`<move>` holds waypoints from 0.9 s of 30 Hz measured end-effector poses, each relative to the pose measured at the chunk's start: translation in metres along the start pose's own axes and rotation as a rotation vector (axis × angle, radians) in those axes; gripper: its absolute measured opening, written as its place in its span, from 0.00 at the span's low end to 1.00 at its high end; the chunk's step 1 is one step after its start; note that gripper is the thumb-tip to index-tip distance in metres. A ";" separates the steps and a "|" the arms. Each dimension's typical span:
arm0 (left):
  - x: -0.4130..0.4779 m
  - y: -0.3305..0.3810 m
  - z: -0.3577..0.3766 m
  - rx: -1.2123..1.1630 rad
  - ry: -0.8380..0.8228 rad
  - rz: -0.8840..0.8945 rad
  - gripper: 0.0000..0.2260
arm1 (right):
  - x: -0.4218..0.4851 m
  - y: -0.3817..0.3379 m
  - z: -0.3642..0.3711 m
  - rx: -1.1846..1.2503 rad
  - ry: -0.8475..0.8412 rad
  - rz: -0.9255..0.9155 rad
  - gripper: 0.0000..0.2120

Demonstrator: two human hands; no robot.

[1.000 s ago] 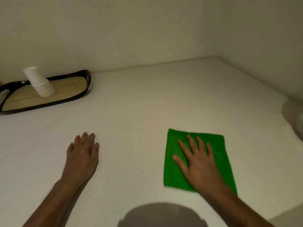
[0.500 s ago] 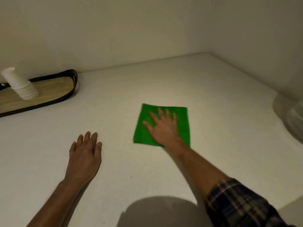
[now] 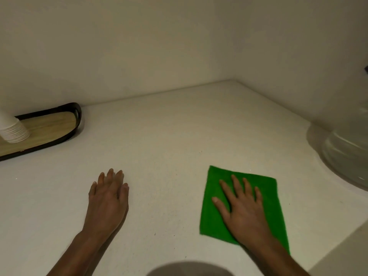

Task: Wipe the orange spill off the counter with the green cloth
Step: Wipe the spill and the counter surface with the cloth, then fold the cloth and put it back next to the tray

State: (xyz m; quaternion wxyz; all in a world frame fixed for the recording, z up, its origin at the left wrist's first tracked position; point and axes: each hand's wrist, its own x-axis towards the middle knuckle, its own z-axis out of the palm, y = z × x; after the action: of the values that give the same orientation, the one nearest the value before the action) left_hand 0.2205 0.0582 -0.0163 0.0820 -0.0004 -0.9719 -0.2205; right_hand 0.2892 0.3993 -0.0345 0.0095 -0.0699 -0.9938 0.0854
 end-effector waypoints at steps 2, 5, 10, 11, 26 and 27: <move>0.010 0.014 0.004 -0.004 -0.002 0.032 0.22 | 0.009 -0.013 0.004 0.030 0.010 -0.062 0.38; 0.025 0.026 0.011 0.007 -0.019 0.041 0.22 | 0.048 -0.009 0.002 0.012 0.045 -0.036 0.38; 0.036 0.029 0.027 0.035 -0.040 0.014 0.23 | 0.129 0.015 -0.005 -0.006 0.063 0.077 0.39; 0.035 0.028 0.029 0.035 -0.039 0.009 0.23 | 0.142 0.015 -0.005 -0.003 0.064 0.077 0.39; 0.041 0.078 0.028 -0.291 0.087 0.038 0.17 | 0.102 -0.058 0.009 0.100 -0.031 -0.296 0.36; 0.045 0.086 0.029 -0.327 0.079 0.019 0.16 | 0.094 -0.066 0.010 0.106 -0.038 -0.316 0.35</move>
State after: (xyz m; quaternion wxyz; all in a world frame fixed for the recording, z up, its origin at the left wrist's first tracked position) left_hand 0.1747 0.1470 0.0023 0.1213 -0.0140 -0.9190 -0.3749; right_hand 0.1873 0.3464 -0.0328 0.0075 0.0896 -0.9866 0.1363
